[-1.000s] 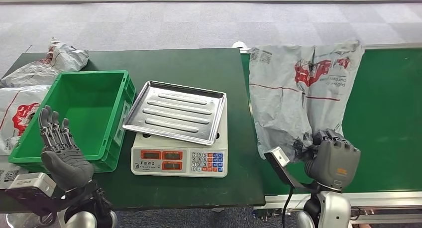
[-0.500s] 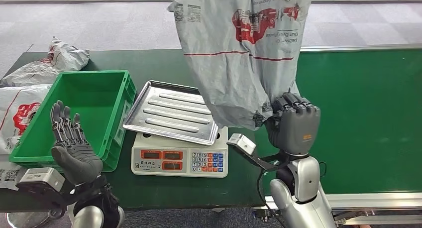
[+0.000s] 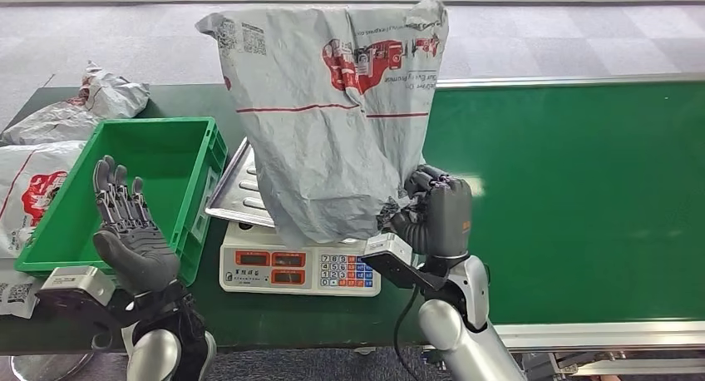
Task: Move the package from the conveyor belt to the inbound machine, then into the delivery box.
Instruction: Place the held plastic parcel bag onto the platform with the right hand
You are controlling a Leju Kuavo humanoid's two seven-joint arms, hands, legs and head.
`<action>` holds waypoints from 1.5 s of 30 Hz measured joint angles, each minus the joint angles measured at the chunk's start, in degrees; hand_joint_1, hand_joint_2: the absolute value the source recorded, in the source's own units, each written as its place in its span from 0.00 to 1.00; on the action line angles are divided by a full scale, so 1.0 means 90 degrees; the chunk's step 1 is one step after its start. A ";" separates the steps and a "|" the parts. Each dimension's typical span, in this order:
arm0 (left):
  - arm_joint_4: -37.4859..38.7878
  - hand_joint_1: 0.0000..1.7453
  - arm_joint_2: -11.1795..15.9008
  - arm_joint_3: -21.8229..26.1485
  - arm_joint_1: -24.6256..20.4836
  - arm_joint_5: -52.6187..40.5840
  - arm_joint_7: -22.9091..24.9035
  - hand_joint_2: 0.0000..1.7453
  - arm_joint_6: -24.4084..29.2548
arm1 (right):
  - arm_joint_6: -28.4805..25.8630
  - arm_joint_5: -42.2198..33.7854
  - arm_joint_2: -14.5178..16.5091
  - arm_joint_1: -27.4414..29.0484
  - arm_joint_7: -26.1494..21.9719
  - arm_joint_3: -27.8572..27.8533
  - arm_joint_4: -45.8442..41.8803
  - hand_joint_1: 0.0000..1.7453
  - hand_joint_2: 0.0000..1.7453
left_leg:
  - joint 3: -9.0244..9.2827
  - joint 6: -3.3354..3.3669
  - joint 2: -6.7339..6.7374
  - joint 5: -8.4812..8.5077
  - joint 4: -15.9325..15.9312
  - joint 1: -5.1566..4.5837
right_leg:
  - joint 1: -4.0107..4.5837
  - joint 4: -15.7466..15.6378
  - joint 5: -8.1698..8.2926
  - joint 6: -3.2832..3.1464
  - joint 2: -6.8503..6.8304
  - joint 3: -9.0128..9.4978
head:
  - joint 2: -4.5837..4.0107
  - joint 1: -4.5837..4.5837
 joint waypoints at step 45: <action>0.0554 0.00 0.0046 -0.0350 -0.0614 0.0130 0.0053 0.00 -0.0294 | 0.1532 -0.0164 0.0549 -0.2643 -0.0715 -0.0140 0.4109 1.00 1.00 | -0.0005 -0.0004 -0.0001 0.0017 0.0001 0.0001 | 0.0001 0.0003 0.0018 -0.0005 0.0002 -0.0007 | 0.0000 0.0001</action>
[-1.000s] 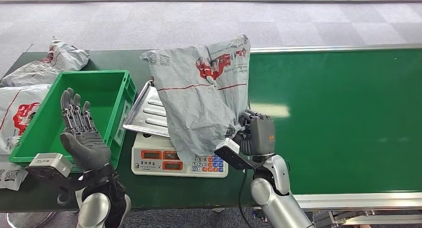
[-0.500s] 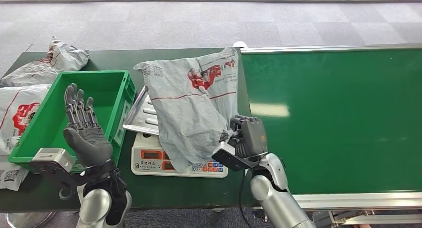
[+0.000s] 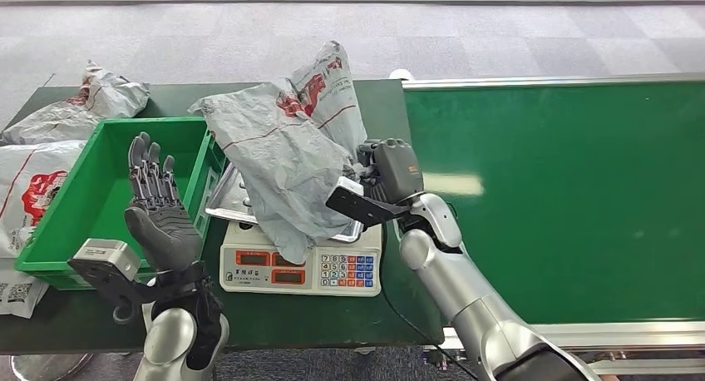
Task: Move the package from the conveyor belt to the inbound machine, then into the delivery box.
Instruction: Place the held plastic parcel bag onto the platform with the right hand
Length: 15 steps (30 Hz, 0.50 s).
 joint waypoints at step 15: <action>0.0222 0.00 0.0102 -0.0103 -0.0138 0.0105 -0.0086 0.00 0.0112 | -0.0149 -0.0450 0.0055 -0.0401 0.0172 0.0000 0.0574 0.00 0.00 | -0.0002 0.0000 0.0001 0.0000 0.0001 0.0000 | 0.0000 0.0000 0.0000 0.0000 0.0000 -0.0005 | 0.0000 -0.0001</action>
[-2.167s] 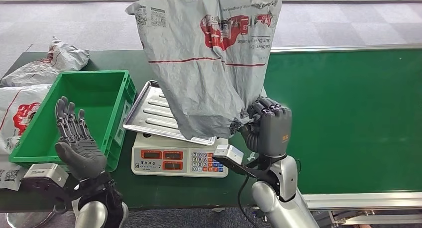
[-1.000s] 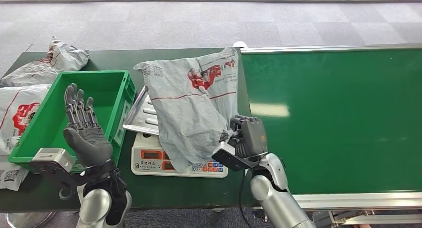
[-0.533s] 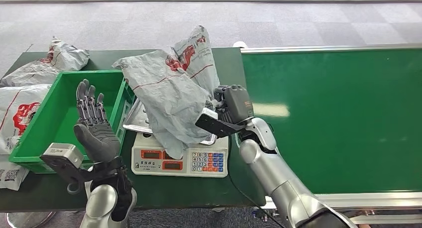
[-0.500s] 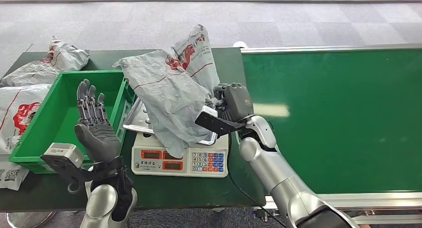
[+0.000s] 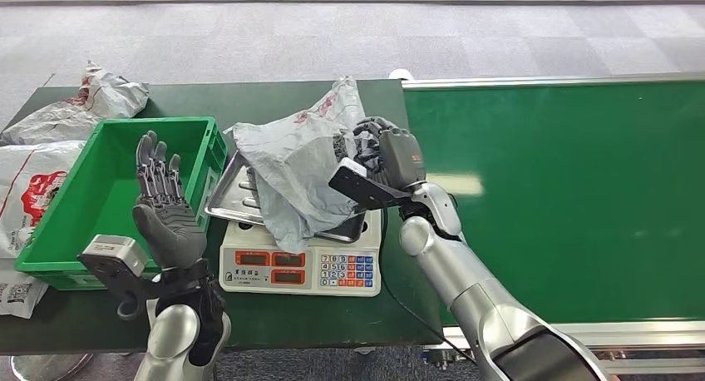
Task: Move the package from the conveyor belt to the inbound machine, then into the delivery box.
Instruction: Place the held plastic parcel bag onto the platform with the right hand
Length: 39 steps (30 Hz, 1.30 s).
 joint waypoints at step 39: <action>-0.0630 0.00 0.0124 0.0081 0.0421 -0.0397 -0.0139 0.00 0.0439 | 0.0884 -0.1381 -0.0385 0.2676 0.0274 0.0625 -0.5180 0.00 0.00 | -0.0007 0.0000 -0.0005 -0.0003 0.0000 0.0000 | 0.0000 -0.0001 -0.0002 0.0000 -0.0006 -0.0003 | 0.0000 0.0001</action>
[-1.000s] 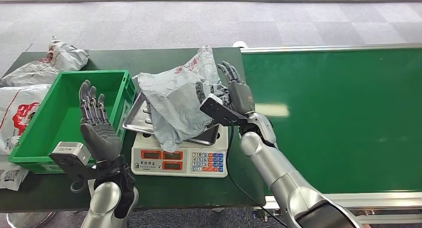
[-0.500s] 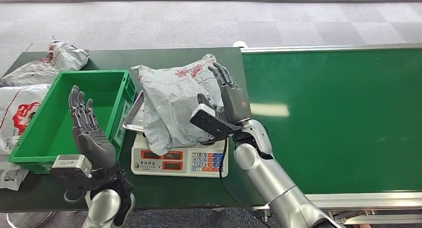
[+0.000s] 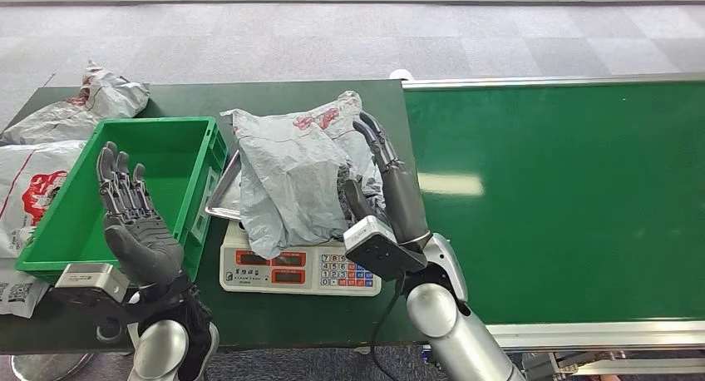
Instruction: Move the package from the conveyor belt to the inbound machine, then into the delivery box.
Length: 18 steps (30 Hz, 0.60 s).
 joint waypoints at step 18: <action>0.2396 0.00 0.1389 -0.0982 -0.3773 -0.4658 0.1627 1.00 -0.4152 | -0.0405 -0.0477 -0.0926 0.2284 -0.1318 -0.0814 -0.2767 0.00 1.00 | -0.0022 -0.0008 -0.0002 0.0049 0.0000 0.0001 | 0.0001 -0.0002 0.0052 -0.0006 -0.0006 -0.0030 | 0.0000 0.0000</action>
